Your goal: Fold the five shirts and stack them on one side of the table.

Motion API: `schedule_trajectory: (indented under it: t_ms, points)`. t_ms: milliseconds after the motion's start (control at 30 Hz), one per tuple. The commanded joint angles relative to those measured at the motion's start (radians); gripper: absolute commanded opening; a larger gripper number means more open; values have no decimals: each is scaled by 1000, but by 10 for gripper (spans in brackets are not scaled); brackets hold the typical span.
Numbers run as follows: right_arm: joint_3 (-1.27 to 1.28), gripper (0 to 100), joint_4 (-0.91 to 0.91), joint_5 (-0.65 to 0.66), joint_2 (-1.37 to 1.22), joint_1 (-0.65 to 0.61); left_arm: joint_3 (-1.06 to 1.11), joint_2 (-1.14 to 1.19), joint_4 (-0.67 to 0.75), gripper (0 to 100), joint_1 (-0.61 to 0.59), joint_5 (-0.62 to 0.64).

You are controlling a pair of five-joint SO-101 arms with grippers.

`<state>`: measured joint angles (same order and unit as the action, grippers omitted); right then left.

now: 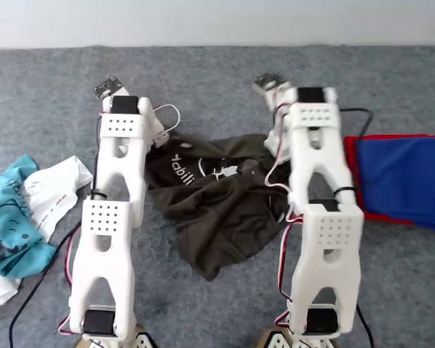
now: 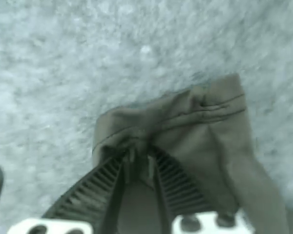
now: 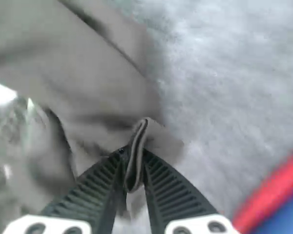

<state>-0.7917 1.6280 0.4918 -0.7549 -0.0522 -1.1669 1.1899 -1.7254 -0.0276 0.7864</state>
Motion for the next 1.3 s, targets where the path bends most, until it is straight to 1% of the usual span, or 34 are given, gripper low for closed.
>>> schedule_trajectory:
  t_ms: [0, 67, 200, 300, 433, 533, 667, 733, 800, 933, 1000, 1167, 1267]
  points:
    - [-120, 8, 142, 49, 157, 28, 291, -118, -31, 15, -77, -115]
    - [-118, 8, 173, 52, 205, 27, 410, -187, -28, 15, -126, -157]
    - [-17, 8, 170, 48, 337, 15, 607, -295, -26, 14, -213, -190]
    - [103, 8, 170, 49, 447, -13, 737, -365, -26, 14, -267, -216]
    - [295, 8, 170, 92, 590, -42, 851, -485, -11, 13, -325, -255]
    - [417, 8, 157, 97, 659, -39, 883, -609, 54, 13, -342, -261]
    - [509, 8, 102, 87, 657, -24, 881, -744, 138, 15, -292, -250]
    - [545, 8, 53, 87, 644, -19, 881, -786, 169, 24, -258, -218]
    - [562, 8, 19, 87, 624, -19, 881, -801, 192, 57, -236, -181]
    - [560, 8, -5, 87, 579, -27, 881, -801, 219, 110, -244, -54]
    - [563, 8, -33, 87, 561, -27, 881, -801, 247, 113, -253, -18]
    - [565, 8, -77, 87, 513, -27, 886, -792, 298, 113, -250, -6]
    - [565, 8, -116, 80, 481, -28, 874, -732, 318, 117, -238, 68]
